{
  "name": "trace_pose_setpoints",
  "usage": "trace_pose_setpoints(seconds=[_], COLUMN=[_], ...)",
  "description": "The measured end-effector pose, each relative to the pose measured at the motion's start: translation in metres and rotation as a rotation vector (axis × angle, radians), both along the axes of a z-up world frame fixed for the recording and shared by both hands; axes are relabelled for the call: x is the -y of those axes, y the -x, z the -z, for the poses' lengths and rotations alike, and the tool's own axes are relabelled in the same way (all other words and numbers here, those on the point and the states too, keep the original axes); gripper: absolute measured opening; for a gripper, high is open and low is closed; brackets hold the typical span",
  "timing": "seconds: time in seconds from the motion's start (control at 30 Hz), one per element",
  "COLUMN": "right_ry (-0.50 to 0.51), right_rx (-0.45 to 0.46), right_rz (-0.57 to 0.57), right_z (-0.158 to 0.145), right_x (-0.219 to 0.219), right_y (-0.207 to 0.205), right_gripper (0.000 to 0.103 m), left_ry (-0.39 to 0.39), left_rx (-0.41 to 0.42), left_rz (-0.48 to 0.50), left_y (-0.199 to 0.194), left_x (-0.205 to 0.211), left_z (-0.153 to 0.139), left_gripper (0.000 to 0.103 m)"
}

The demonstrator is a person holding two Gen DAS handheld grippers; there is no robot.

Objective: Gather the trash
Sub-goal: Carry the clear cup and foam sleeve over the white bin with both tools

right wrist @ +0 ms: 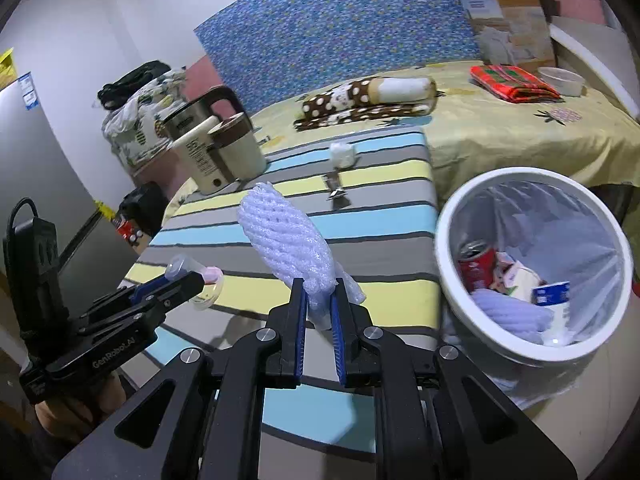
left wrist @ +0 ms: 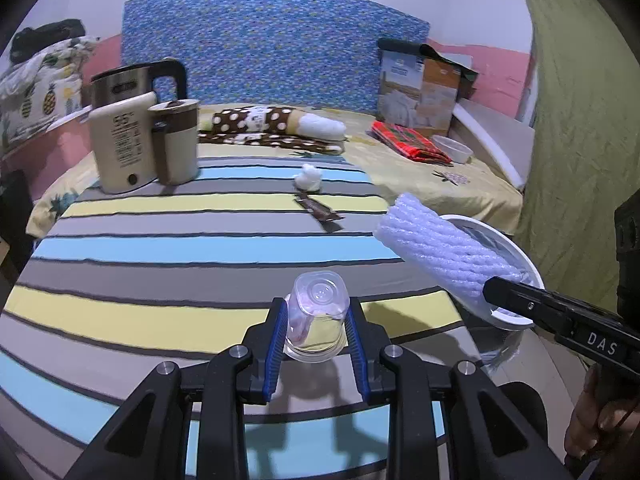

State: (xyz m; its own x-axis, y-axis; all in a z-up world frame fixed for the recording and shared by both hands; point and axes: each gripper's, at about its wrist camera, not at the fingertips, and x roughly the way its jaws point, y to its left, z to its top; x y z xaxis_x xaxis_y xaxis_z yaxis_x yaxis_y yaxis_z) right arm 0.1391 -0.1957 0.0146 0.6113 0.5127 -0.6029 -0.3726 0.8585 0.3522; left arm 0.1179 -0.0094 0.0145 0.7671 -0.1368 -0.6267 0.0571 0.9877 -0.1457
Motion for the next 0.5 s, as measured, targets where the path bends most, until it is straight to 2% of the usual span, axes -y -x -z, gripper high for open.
trace_pose_setpoints(seconds=[0.5], right_ry=[-0.014], right_rx=[0.006], right_rz=[0.181], right_z=[0.002], right_x=[0.075], right_y=[-0.002], right_gripper=[0.014], left_ry=[0.011], left_rx=[0.036], left_rz=[0.161], left_y=[-0.035], left_x=[0.071], left_z=[-0.012], left_gripper=[0.03])
